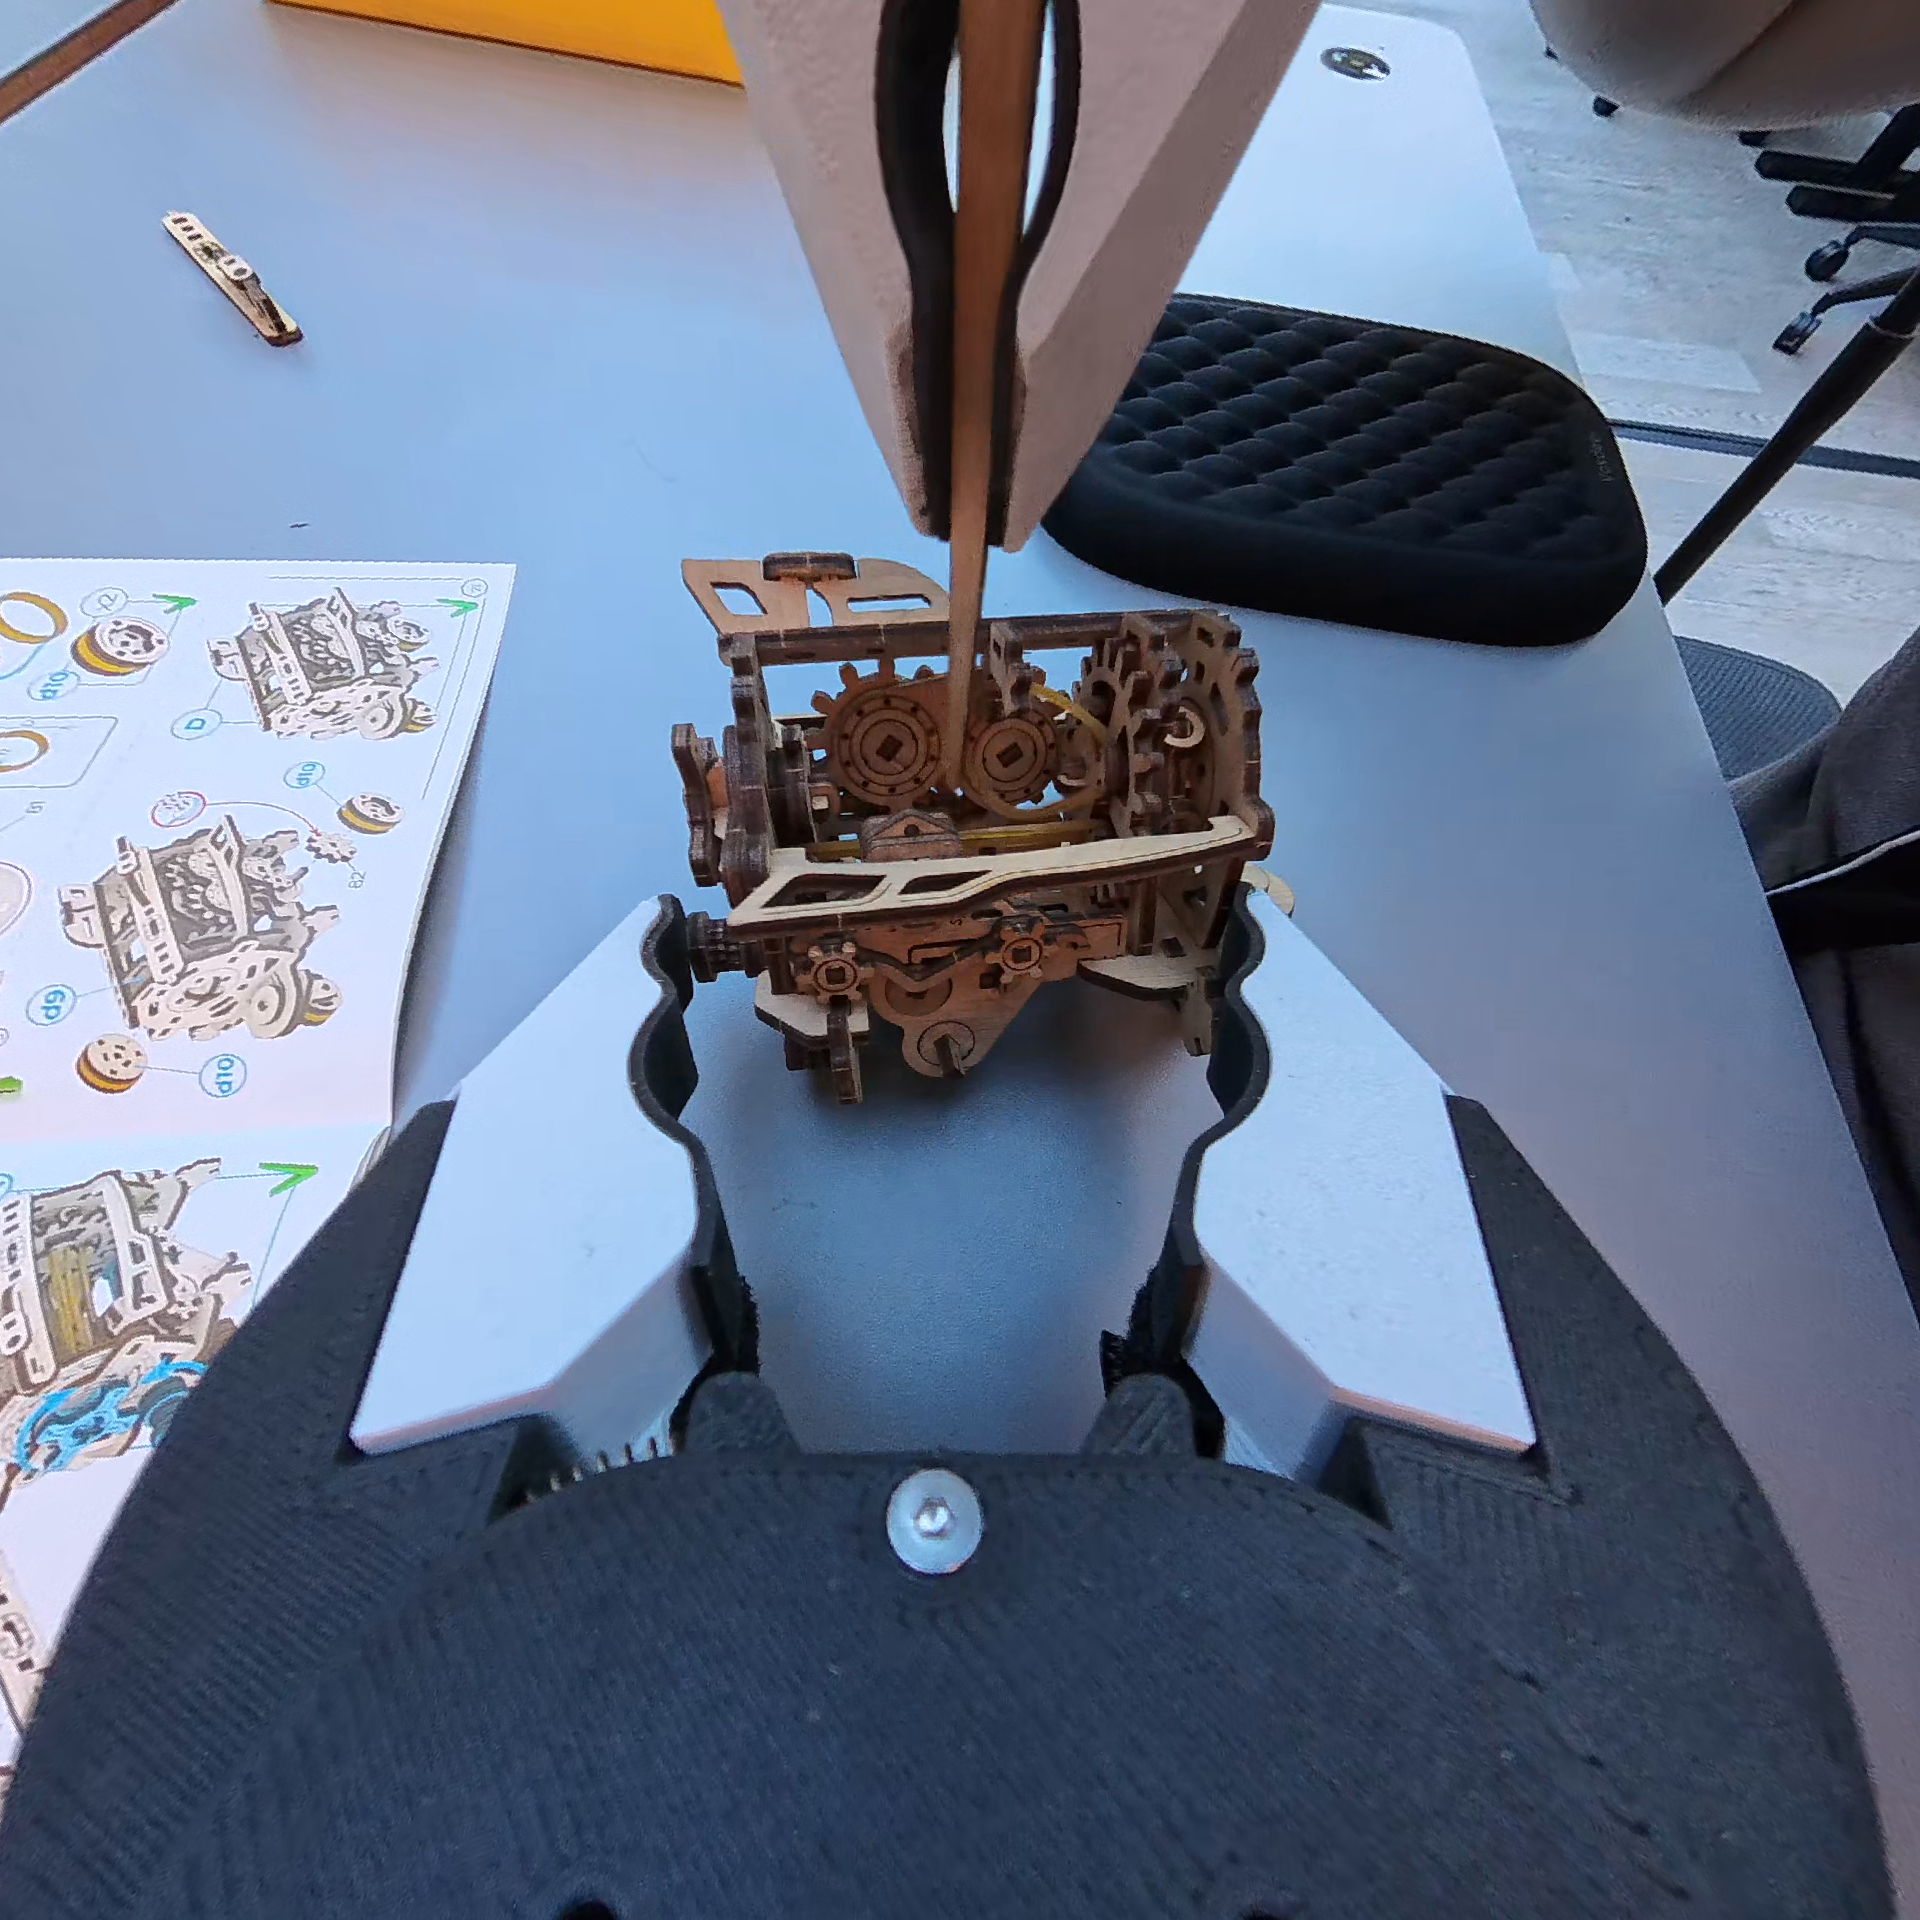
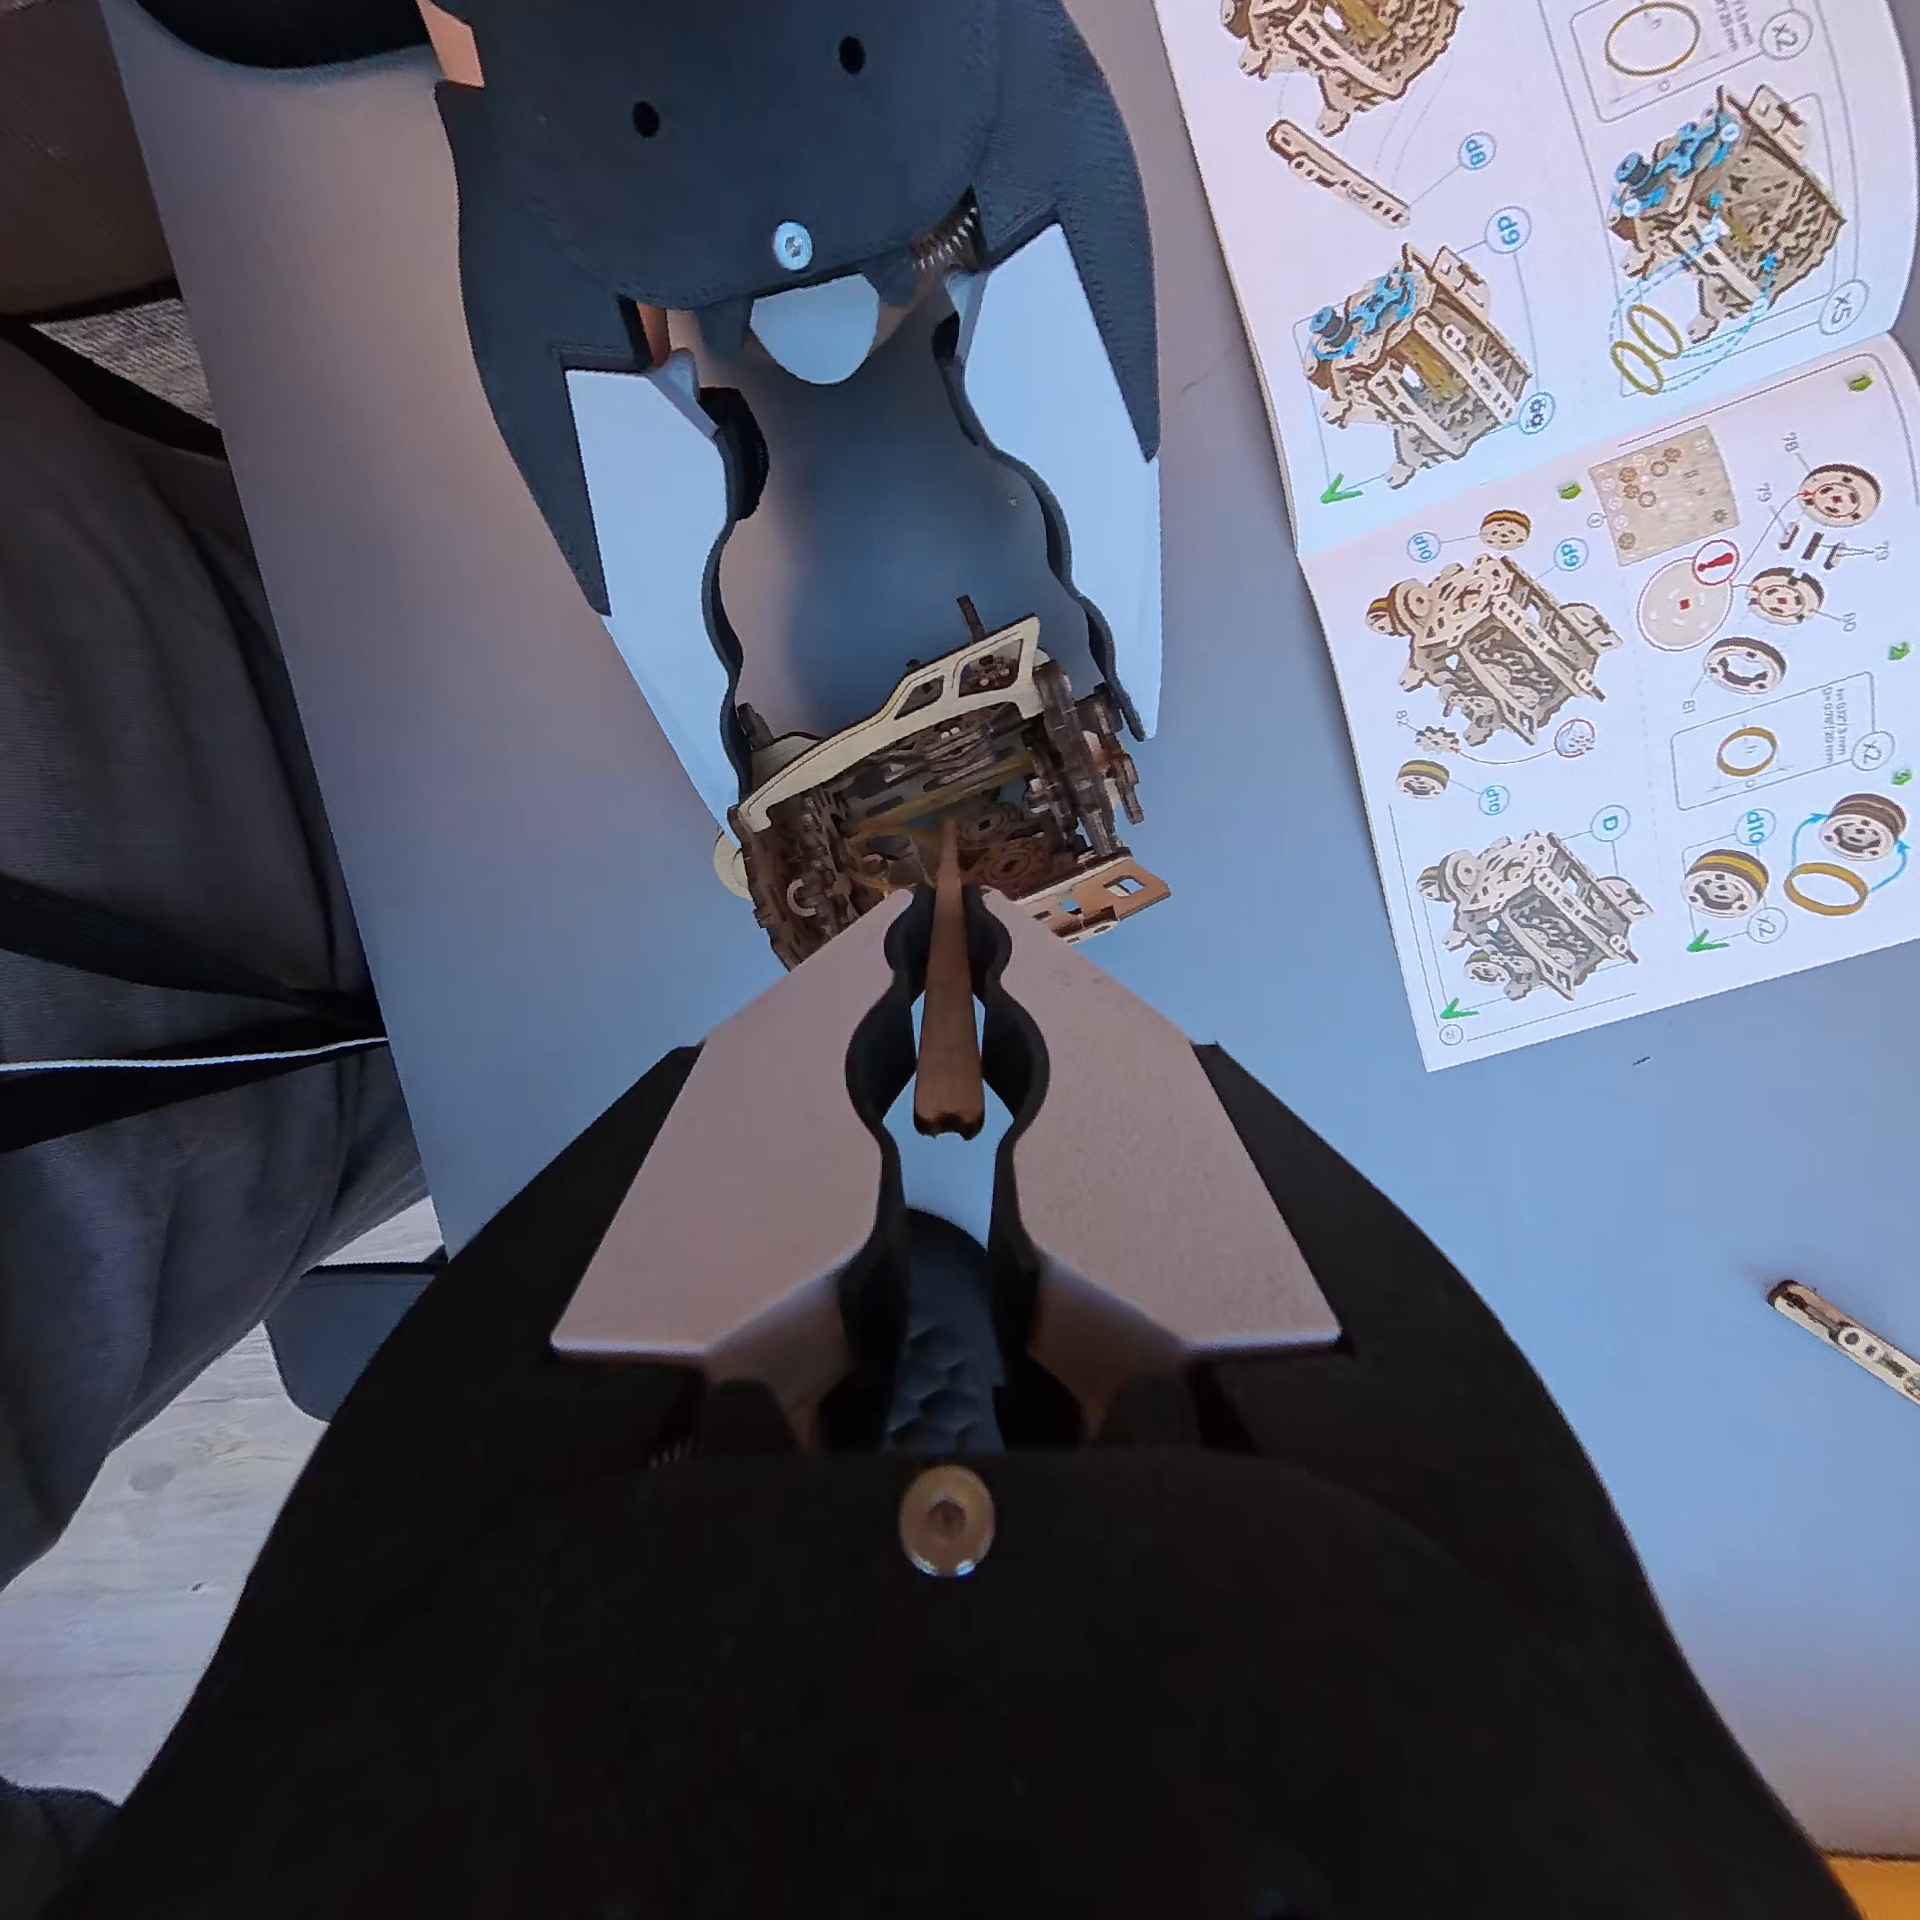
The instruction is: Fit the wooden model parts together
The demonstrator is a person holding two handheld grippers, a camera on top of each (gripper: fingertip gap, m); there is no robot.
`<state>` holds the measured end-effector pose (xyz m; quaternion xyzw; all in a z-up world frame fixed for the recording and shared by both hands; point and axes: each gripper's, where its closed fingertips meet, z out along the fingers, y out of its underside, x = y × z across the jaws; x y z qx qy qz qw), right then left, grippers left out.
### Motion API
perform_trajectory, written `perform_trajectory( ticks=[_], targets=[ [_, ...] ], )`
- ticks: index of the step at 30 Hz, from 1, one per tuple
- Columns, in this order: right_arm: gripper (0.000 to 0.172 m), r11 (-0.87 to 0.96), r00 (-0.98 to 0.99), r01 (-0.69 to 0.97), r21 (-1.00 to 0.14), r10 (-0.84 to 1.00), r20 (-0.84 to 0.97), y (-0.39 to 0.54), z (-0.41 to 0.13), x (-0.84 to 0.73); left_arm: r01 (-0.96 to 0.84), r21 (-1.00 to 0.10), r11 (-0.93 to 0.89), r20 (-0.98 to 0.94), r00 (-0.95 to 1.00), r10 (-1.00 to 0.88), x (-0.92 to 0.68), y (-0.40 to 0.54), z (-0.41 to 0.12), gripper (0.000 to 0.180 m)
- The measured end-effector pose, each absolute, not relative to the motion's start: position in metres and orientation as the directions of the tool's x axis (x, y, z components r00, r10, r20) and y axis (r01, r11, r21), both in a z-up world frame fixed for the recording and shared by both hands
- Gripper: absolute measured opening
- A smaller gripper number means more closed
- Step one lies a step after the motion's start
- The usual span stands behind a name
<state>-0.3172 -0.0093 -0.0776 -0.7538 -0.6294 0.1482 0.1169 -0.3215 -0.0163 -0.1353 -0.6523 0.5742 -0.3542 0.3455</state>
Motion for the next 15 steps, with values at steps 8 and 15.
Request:
perform_trajectory(
  ticks=[8, 15],
  targets=[
    [0.003, -0.172, 0.156, 0.922, -0.347, 0.985, -0.075, -0.0127, -0.0763, -0.3153, -0.504, -0.857, -0.106, 0.071, 0.090, -0.993, -0.3214, -0.0161, -0.1353, 0.101],
    [0.003, -0.156, 0.126, 0.955, -0.252, 0.983, -0.130, -0.0111, -0.0736, -0.3210, -0.505, -0.858, -0.096, 0.056, 0.094, -0.994, -0.3207, -0.0159, -0.1354, 0.100]
  ],
)
